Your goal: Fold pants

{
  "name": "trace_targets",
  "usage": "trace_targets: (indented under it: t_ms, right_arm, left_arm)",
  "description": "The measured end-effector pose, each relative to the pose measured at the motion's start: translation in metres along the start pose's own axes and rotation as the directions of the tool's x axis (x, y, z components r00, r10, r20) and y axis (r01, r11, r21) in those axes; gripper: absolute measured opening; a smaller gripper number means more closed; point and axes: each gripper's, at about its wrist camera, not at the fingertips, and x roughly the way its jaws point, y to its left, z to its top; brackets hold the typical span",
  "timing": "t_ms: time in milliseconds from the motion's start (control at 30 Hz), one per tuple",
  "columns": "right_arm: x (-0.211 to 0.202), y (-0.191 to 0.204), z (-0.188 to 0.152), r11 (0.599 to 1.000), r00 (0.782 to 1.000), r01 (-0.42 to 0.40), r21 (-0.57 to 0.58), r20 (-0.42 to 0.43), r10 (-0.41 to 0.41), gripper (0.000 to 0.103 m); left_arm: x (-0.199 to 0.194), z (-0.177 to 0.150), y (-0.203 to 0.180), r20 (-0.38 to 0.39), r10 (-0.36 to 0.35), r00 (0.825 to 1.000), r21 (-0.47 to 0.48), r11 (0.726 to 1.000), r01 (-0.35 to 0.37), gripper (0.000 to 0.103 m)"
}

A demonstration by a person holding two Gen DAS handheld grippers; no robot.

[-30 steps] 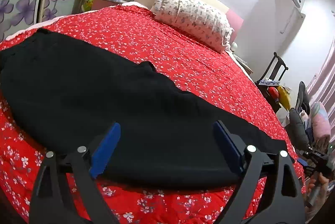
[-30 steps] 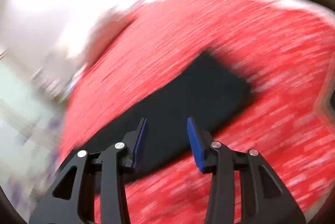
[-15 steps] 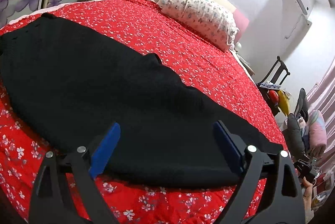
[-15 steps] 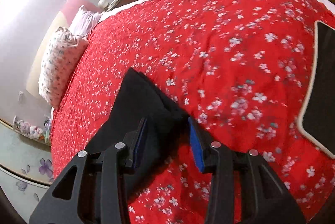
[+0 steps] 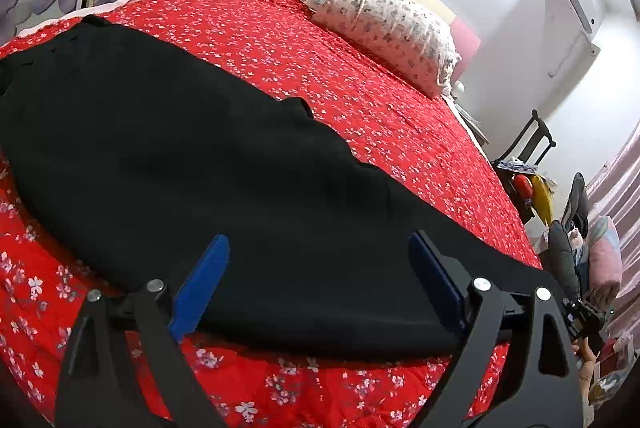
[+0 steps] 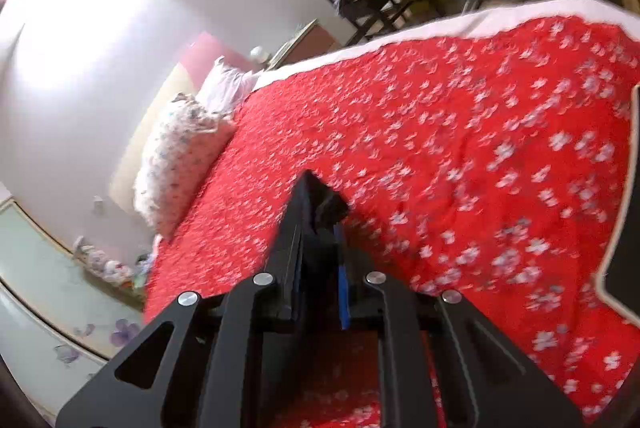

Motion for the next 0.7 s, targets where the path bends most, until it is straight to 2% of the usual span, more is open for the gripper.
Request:
trace_targets:
  t_ms: [67,133,200,267,367,433,567,633,667,700]
  right_arm:
    - [0.013,-0.023,-0.004,0.992,0.996,0.061,0.11,-0.064,-0.054,0.013]
    - [0.02,-0.042,-0.009,0.979,0.994,0.063,0.192,-0.104,-0.044,0.013]
    - [0.02,-0.038,-0.006,0.981,0.991,0.071,0.178,-0.123,-0.049,0.014]
    - [0.019,-0.039,-0.003,0.982,0.99,0.073,0.175,-0.135,-0.05,0.021]
    - [0.013,-0.048,-0.003,0.976,0.99,0.057,0.211,-0.14,-0.028,0.022]
    - [0.012,-0.047,-0.005,0.974,0.989,0.059,0.217,-0.142,-0.029,0.023]
    - [0.015,-0.04,-0.007,0.986,0.989,0.068,0.154,-0.137,-0.047,0.031]
    - [0.017,-0.036,-0.008,0.991,0.991,0.075,0.108,-0.119,-0.062,0.028]
    - [0.017,-0.035,-0.008,0.992,0.992,0.079,0.1,-0.11,-0.068,0.015]
    - [0.016,-0.037,-0.008,0.991,0.993,0.067,0.116,-0.101,-0.055,0.015]
  left_arm:
    - [-0.001,0.0,0.001,0.001,0.003,1.0,-0.004,1.0,-0.003,0.091]
    - [-0.002,0.001,0.003,0.002,0.004,1.0,-0.009,1.0,-0.004,0.091]
    - [-0.002,0.002,0.005,-0.001,0.0,1.0,-0.018,1.0,0.0,0.091]
    - [-0.001,0.002,0.005,-0.005,-0.004,1.0,-0.027,1.0,0.004,0.091]
    - [-0.002,0.001,0.004,-0.002,0.003,1.0,-0.017,1.0,-0.003,0.091]
    - [-0.004,0.001,0.0,0.017,0.016,1.0,0.008,1.0,-0.016,0.091]
    - [-0.008,0.0,-0.008,0.06,0.053,0.997,0.054,0.997,-0.056,0.096]
    - [-0.008,0.001,-0.009,0.063,0.062,0.996,0.066,0.996,-0.066,0.096]
    - [-0.007,0.001,-0.009,0.061,0.064,0.996,0.067,0.995,-0.068,0.096]
    - [-0.008,0.001,-0.009,0.06,0.064,0.996,0.066,0.995,-0.068,0.096]
